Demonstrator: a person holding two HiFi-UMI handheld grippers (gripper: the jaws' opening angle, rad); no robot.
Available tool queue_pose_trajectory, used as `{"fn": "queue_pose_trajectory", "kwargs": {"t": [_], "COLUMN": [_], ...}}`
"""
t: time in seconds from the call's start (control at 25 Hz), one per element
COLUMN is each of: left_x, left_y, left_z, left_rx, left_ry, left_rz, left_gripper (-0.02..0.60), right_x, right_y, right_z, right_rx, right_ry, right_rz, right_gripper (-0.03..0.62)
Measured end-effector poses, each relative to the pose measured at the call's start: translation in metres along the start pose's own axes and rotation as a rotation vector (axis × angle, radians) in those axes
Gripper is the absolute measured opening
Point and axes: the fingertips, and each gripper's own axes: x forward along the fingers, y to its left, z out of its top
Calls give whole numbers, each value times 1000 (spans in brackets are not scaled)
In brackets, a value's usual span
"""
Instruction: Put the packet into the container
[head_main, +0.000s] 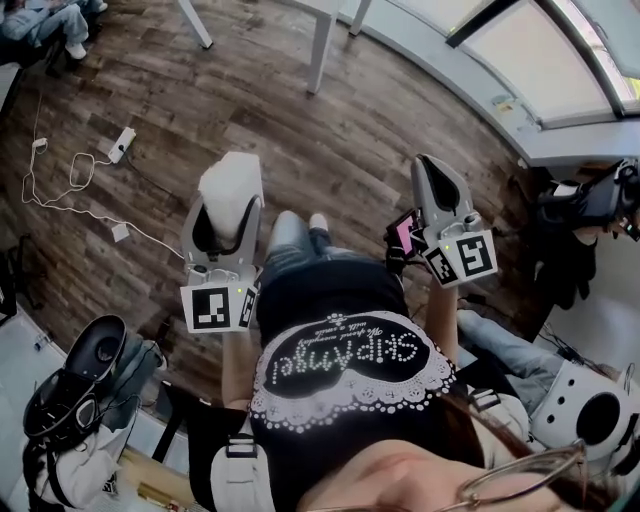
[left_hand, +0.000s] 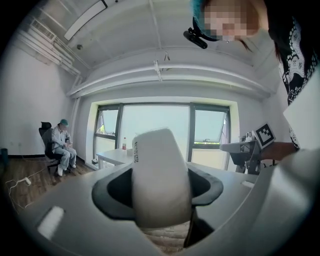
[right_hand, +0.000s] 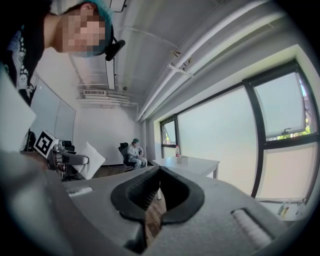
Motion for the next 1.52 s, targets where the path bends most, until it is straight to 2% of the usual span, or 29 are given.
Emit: {"fn": "queue_pose_trajectory", "kwargs": {"t": [0.24,0.36,0.6,0.84,1.52], "left_x": [16,27,45,53,59], "left_y": [38,56,89,96,115], "left_z": [6,17,28,28,20], "left_rx": [-4,12,35,22,11], "left_ry": [-10,-5,-9,-14,7], "left_rz": [7,-10,-43,-71,-41], "left_gripper": [277,277,276,276,277], "right_x": [43,65,94,105,126], "right_y": [18,30,46,43,47], "right_z": [0,4,5,6,5], "right_rx": [33,65,54,51,48], "right_ry": [-12,-15,5,15,24], "right_rz": [15,21,3,-24,-6], "right_gripper": [0,0,0,0,0]}}
